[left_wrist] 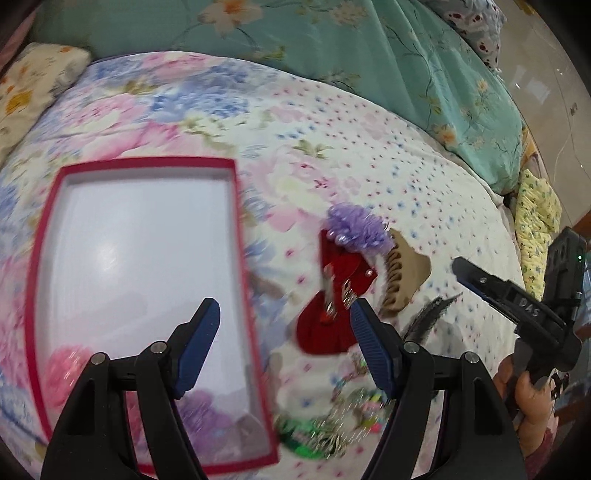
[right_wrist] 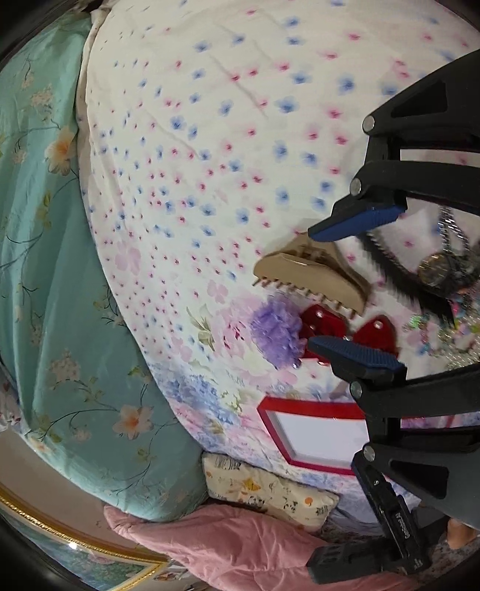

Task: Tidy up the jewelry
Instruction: 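Grasp the purple scrunchie with the left tool while the right tool grasps the tan claw clip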

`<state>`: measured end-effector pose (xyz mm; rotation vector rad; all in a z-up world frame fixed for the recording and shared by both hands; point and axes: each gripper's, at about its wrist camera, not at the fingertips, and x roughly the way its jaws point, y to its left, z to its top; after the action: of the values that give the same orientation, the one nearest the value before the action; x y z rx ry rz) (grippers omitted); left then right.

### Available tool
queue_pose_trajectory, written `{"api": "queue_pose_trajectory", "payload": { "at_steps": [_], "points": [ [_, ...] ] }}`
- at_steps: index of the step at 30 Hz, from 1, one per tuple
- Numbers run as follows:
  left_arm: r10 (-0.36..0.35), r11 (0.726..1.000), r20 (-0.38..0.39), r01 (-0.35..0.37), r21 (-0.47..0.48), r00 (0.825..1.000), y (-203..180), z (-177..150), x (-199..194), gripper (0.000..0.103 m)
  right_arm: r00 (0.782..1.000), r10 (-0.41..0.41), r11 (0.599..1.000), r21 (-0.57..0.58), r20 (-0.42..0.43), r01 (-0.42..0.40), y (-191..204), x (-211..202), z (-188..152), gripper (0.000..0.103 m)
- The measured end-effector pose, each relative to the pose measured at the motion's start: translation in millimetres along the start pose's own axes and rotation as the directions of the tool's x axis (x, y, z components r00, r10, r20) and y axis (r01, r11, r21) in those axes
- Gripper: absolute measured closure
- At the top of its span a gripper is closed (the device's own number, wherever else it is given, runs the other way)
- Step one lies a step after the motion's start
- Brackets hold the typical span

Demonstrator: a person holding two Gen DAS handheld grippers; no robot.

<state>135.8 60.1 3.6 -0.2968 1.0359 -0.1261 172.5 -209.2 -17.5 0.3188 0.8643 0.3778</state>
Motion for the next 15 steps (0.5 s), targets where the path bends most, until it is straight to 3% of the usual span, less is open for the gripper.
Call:
{"api": "queue_pose_trajectory", "payload": {
  "at_steps": [4, 7, 9, 15],
  "points": [
    [-0.026, 1.0, -0.019, 0.026, 0.002, 0.999, -11, 20, 23, 0.03, 0.997, -0.032, 0.999, -0.016, -0.068, 0.031, -3, 25, 10, 0.059],
    [-0.074, 0.997, -0.046, 0.073, -0.023, 0.996, -16, 34, 46, 0.03, 0.992, -0.053, 0.999, -0.014, -0.115, 0.052, -6, 43, 9, 0.075],
    [-0.082, 0.996, -0.066, 0.08, -0.025, 0.994, -22, 42, 60, 0.03, 0.99, -0.054, 0.999, -0.008, -0.131, 0.054, -8, 50, 7, 0.093],
    [-0.099, 0.995, -0.116, 0.1, 0.006, 0.988, -43, 61, 96, 0.03, 0.993, -0.039, 0.999, -0.006, -0.108, 0.039, -12, 50, 6, 0.097]
  ]
}}
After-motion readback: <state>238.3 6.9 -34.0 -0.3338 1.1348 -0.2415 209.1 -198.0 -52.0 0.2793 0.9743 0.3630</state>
